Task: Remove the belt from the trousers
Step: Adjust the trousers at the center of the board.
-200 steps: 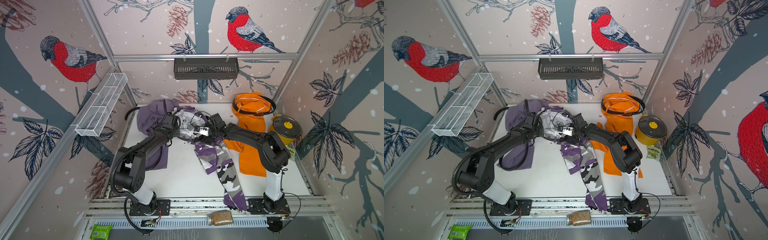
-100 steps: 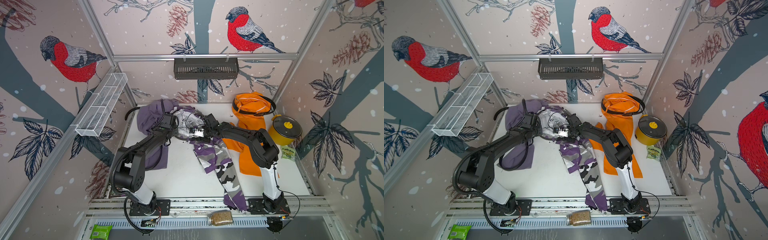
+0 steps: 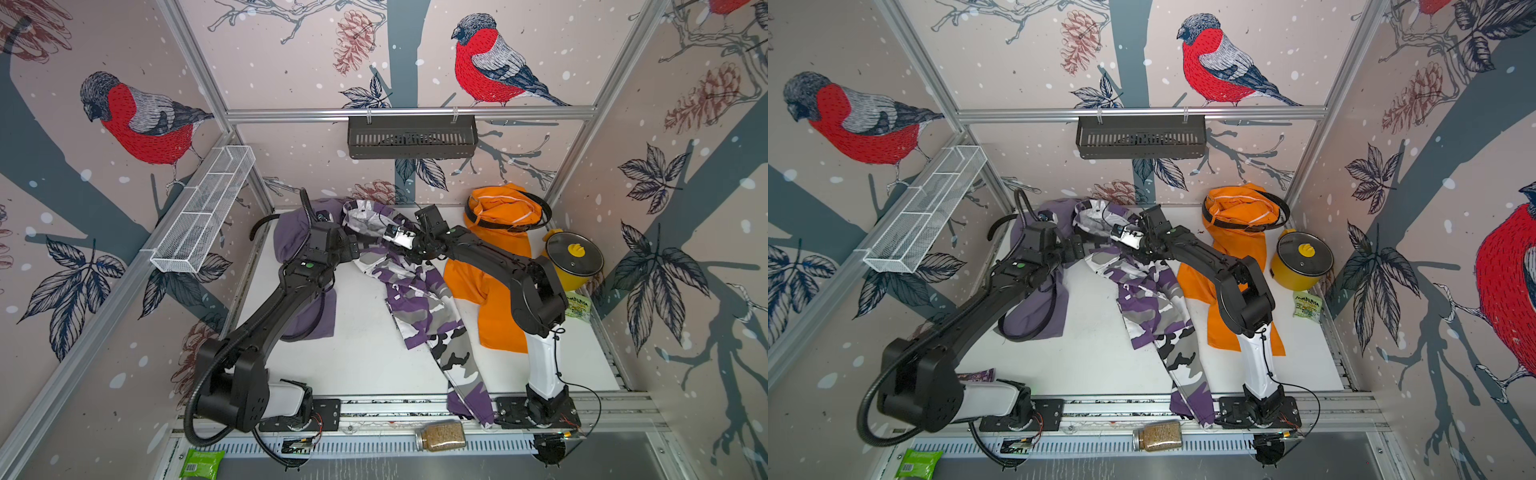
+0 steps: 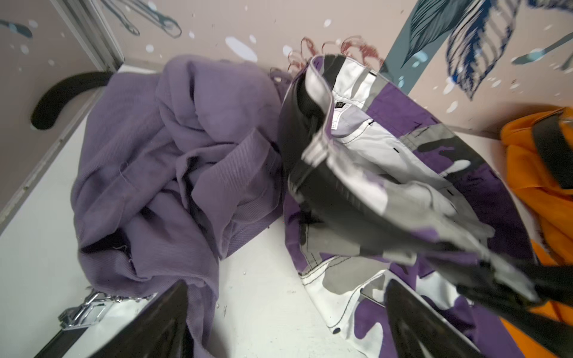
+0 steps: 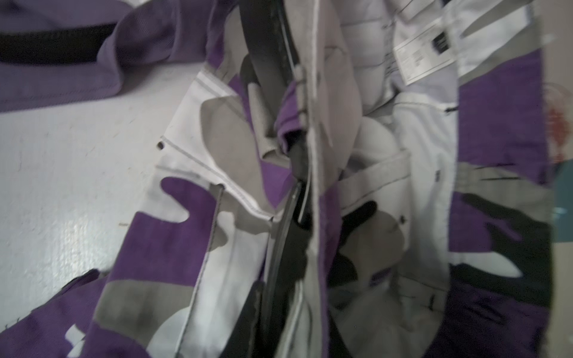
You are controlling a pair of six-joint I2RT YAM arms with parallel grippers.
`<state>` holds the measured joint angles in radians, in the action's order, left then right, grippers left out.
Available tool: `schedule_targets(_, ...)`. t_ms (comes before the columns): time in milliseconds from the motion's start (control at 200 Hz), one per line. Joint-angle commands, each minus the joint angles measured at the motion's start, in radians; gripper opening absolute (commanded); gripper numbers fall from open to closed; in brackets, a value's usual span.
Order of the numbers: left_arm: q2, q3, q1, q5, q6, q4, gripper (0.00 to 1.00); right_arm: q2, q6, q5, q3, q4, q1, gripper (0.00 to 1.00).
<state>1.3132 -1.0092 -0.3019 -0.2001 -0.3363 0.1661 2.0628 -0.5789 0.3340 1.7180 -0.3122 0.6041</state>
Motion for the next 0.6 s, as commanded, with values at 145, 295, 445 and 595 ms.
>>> schedule_targets(145, -0.026, 0.055, -0.178, 0.157, 0.014, -0.045, 0.97, -0.03, 0.239, -0.189, 0.207, -0.02, -0.045, 0.0)
schedule_targets(295, 0.166, 0.018, -0.334, 0.298, -0.019, 0.027, 0.99, -0.071, 0.338, -0.217, 0.237, -0.035, -0.085, 0.0)
schedule_targets(445, 0.33, -0.091, -0.473, 0.388, 0.003, 0.043, 1.0, -0.151, 0.385, -0.223, 0.184, -0.018, -0.11, 0.0)
schedule_targets(595, 0.486, -0.248, -0.533, 0.493, 0.057, 0.133, 1.0, -0.236, 0.396, -0.229, 0.091, 0.023, -0.119, 0.0)
